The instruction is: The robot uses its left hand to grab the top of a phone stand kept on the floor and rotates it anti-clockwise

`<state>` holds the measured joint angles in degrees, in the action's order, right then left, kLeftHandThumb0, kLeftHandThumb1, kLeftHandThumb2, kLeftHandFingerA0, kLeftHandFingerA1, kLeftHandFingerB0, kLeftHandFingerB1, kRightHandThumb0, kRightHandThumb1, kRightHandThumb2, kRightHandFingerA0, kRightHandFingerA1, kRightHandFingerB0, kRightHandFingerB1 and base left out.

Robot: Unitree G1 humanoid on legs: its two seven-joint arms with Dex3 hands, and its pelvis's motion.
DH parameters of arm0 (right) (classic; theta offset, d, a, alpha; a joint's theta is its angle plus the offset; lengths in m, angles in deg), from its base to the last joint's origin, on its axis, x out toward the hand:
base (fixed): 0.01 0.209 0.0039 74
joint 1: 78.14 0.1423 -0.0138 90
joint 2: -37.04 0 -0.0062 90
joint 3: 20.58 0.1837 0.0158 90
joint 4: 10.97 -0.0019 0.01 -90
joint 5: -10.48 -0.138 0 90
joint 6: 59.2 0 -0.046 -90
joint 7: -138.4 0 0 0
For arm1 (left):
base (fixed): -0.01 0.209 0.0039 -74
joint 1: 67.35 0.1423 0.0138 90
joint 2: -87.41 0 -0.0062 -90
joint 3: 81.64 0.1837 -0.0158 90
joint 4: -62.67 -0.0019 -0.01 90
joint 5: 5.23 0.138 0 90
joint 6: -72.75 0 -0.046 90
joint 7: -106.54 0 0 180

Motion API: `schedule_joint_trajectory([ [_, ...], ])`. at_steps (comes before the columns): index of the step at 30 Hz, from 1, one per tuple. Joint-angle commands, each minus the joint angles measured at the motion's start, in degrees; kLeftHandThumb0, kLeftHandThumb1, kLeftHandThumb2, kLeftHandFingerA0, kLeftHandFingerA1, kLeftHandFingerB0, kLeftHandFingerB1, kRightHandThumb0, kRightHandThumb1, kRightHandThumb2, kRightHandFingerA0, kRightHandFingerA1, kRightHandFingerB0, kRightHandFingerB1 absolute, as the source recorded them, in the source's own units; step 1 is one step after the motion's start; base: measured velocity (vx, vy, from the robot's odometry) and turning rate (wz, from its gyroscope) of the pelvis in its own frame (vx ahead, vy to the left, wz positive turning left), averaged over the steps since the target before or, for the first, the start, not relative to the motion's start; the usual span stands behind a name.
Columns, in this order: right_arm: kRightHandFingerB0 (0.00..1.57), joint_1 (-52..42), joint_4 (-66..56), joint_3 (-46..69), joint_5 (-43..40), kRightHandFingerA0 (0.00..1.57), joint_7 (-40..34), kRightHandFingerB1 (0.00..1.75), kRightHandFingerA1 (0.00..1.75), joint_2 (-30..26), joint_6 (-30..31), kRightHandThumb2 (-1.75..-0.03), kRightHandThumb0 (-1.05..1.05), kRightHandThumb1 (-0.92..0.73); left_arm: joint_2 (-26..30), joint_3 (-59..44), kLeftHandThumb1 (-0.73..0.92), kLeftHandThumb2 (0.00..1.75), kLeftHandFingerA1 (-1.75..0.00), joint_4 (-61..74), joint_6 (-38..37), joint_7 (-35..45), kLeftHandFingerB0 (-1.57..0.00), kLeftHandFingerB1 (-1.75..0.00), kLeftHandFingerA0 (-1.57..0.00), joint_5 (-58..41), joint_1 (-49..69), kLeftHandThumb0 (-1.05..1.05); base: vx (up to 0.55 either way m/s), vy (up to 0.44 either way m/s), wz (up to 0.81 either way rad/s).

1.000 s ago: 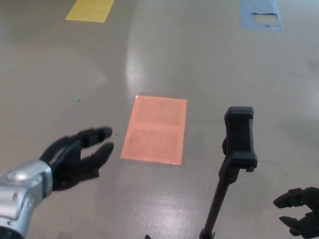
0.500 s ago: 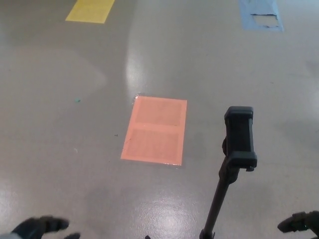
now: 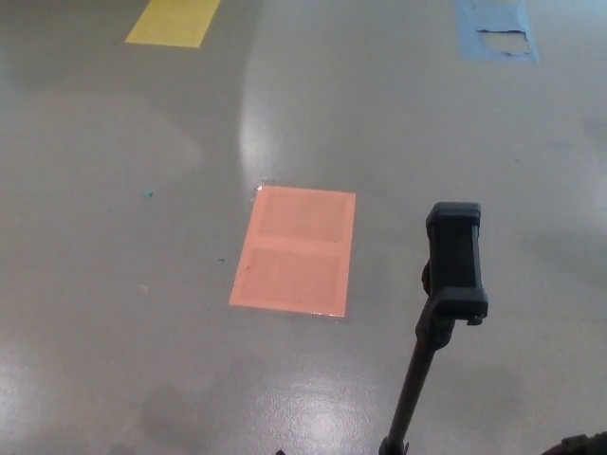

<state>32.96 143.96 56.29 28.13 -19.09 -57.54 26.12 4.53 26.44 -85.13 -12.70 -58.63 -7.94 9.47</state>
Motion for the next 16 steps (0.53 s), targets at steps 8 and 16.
schedule_joint_trajectory([
  [8,0.27,-0.7,0.4,-0.4,0.6,0.53,-3.2,0.44,0.54,0.7,-1.1,-0.86,-0.55,-0.63,5.8,1.0,0.52,0.82,-0.46,-6.6,-16.6,-2.4,-0.11,-0.37,-0.33,8.8,-0.6,-0.72,0.0,0.0,0.0],
  [16,0.26,-0.5,1.1,-0.1,0.1,0.53,-2.3,0.44,0.54,0.4,-1.2,-0.85,-0.54,-0.63,4.8,-0.2,0.53,0.82,-0.45,-8.7,-17.2,-1.2,-0.11,-0.36,-0.36,8.9,-0.7,-0.77,0.0,0.0,0.0],
])
